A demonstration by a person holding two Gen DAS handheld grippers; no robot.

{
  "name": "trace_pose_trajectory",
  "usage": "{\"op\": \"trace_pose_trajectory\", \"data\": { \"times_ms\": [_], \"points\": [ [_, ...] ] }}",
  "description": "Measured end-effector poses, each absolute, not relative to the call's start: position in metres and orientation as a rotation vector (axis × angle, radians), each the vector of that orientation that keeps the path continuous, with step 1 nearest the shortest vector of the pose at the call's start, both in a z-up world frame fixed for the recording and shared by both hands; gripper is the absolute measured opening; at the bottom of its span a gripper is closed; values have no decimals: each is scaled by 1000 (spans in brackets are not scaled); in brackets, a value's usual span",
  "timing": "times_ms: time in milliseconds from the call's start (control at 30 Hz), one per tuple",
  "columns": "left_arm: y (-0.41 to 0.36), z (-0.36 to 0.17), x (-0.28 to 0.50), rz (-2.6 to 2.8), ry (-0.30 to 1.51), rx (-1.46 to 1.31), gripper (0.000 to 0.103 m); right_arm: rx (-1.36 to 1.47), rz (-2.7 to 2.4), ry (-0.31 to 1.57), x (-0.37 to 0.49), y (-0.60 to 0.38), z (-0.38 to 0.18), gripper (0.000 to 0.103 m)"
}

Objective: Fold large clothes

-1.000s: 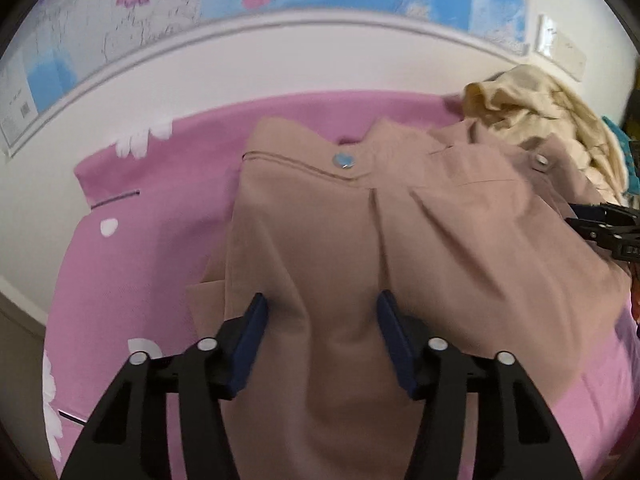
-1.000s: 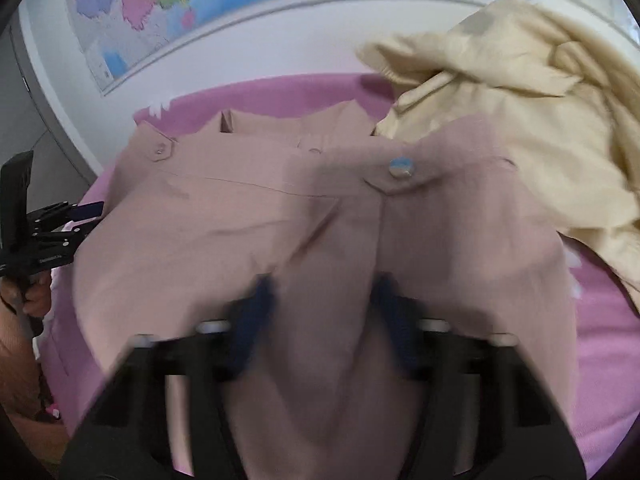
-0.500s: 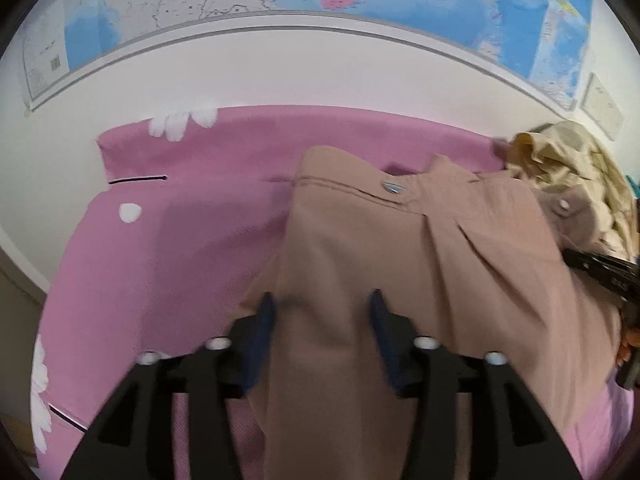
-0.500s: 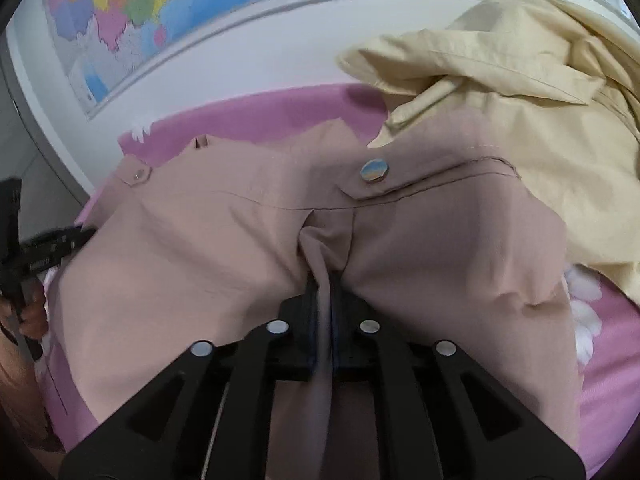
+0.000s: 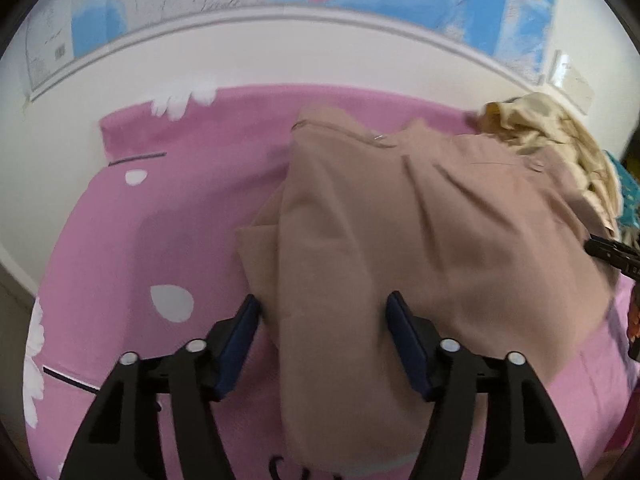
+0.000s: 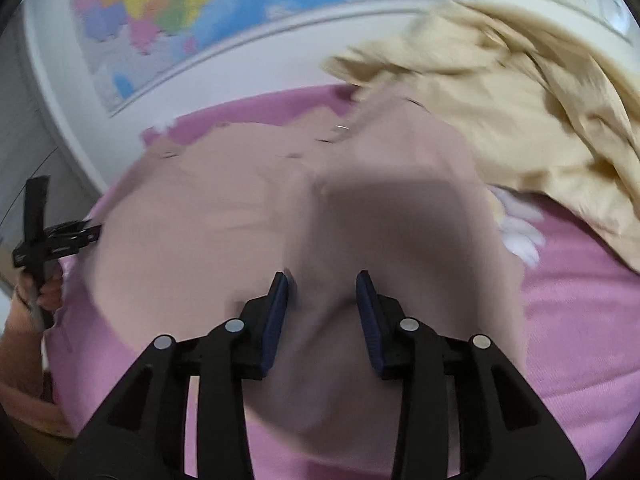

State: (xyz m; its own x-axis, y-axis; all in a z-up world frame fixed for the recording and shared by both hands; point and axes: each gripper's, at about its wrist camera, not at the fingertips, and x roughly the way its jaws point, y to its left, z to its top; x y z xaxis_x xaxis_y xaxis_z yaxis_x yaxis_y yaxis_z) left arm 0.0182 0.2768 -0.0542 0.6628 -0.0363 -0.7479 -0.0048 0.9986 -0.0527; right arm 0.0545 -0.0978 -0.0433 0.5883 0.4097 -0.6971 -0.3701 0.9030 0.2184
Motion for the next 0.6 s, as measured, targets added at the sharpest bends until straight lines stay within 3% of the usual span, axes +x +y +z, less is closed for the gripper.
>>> {"op": "trace_pose_trajectory", "data": {
  "times_ms": [100,233,333,433,533,600],
  "points": [
    [281,-59,27,6,862,-92,61,133,454,827,61,-108,-46,27],
    [279,-51,13,0,838,-86,62,146,503,769,36,-118,-31,39],
    [281,-48,1,-25,823,-82,64,143,550,756,19,-125,-25,40],
    [283,-56,0,-16,845,-80,64,104,507,798,14,-133,-37,37],
    [287,-62,5,-9,852,-107,63,144,440,814,13,-157,-46,27],
    [287,-62,8,9,853,-108,62,199,417,793,8,-173,-40,28]
  ]
}}
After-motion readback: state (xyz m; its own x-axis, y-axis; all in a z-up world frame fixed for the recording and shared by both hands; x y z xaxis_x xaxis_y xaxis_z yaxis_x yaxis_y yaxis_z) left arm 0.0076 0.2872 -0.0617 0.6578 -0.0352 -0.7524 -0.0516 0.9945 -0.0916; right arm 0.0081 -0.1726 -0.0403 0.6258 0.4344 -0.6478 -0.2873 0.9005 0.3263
